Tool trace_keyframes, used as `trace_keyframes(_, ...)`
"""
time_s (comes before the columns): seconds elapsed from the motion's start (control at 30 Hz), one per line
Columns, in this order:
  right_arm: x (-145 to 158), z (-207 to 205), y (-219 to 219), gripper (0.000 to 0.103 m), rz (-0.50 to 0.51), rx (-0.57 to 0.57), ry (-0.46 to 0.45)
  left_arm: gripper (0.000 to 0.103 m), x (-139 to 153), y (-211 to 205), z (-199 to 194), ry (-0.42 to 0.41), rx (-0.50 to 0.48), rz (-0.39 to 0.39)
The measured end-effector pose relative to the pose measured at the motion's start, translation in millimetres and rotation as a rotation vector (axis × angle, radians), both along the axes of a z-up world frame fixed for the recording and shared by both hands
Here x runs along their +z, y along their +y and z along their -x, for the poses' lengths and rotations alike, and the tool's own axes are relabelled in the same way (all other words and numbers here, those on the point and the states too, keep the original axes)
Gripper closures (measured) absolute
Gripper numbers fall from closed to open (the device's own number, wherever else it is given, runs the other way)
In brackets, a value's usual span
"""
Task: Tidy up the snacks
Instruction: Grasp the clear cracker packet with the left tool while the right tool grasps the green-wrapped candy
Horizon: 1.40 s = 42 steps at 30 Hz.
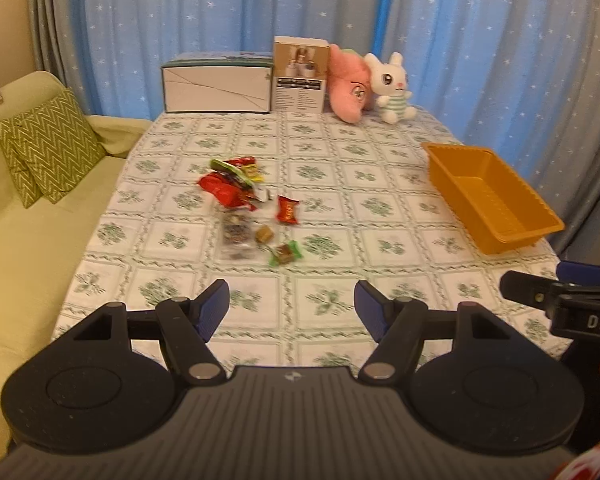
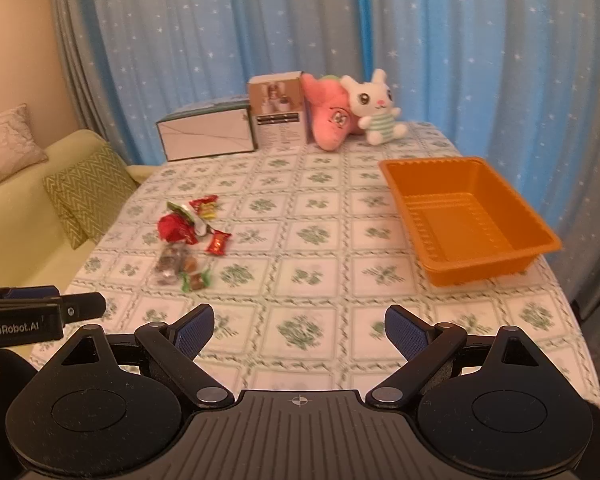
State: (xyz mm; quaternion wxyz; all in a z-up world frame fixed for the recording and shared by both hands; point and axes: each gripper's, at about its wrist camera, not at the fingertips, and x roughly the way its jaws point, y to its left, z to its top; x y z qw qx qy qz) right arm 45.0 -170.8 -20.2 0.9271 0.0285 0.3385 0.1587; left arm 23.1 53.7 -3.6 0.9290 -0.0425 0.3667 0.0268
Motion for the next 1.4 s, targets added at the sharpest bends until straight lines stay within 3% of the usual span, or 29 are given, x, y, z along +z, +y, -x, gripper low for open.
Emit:
trace_keyframes(0.23,-12,-26,28,0.011,-0.019,0.065,-0.012,0.036,-11,38,-30,0.019,0.056,-0.037)
trace_keyframes(0.57,-67,-80,93,0.012,-0.014,0.177,0.009,0.037,-49,86,-90,0.065,0.091,-0.031)
trace_keyframes(0.67,-86,-98,112,0.025,-0.003,0.2,0.018,0.042,-63,92,-108,0.076,0.069,-0.032)
trace_keyframes(0.77,-104,-113,132,0.026,0.014,0.221,0.03,0.051,-78,97,-126,0.087,0.027,-0.033)
trace_keyframes(1.0,-136,-137,160,0.035,0.022,0.248,0.047,0.051,-110,116,-149,0.091,0.025,-0.021)
trace_keyframes(1.1,-144,-145,169,0.037,0.021,0.271,0.045,0.05,-119,125,-153,0.109,0.05,0.019)
trace_keyframes(1.23,-149,-153,173,0.041,0.02,0.256,0.029,0.04,-120,124,-156,0.094,0.048,0.012)
trace_keyframes(1.4,-149,-153,173,0.059,0.066,0.251,0.001,0.036,-120,118,-163,0.083,0.033,0.031)
